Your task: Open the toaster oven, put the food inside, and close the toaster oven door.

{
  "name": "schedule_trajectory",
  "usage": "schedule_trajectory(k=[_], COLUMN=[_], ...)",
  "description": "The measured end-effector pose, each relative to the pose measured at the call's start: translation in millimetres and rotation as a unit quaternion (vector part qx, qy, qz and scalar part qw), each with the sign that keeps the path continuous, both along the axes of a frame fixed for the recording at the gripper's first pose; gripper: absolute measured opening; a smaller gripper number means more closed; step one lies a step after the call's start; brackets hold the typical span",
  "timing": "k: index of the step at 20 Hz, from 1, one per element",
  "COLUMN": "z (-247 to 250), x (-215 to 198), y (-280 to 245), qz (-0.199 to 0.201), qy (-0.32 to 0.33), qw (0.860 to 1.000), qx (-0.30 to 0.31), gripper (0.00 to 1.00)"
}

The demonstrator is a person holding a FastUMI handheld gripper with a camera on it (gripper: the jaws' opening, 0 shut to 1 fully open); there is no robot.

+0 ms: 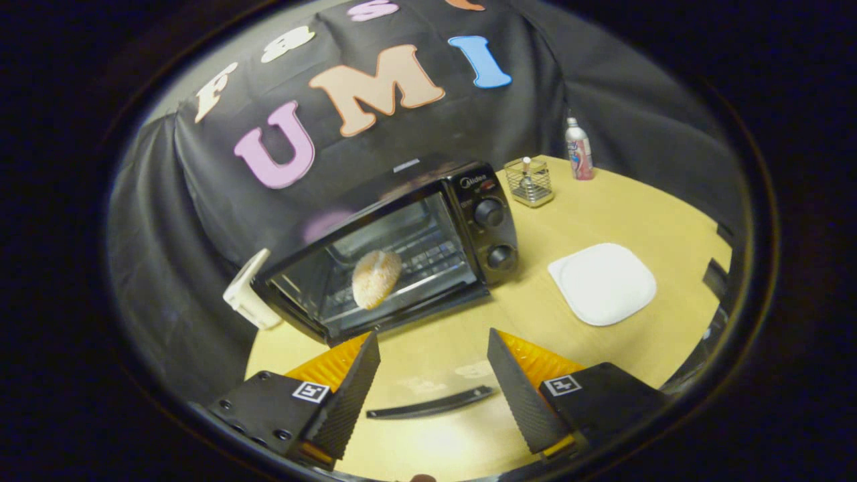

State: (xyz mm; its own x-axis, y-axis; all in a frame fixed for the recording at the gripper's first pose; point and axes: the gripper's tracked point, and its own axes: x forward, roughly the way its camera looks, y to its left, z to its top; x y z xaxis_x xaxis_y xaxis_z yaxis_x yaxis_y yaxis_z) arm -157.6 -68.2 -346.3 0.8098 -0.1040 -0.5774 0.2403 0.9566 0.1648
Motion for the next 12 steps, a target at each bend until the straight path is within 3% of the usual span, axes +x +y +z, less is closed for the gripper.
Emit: schedule_trajectory(k=[5,12], z=[-36.0,-80.4], x=[-41.9,-55.7], y=[1.2,28.5], qz=[0.038,0.103], qy=[0.080,0.141], qw=[0.994,0.982], qx=[-0.057,-0.075], gripper=[1.00,1.00])
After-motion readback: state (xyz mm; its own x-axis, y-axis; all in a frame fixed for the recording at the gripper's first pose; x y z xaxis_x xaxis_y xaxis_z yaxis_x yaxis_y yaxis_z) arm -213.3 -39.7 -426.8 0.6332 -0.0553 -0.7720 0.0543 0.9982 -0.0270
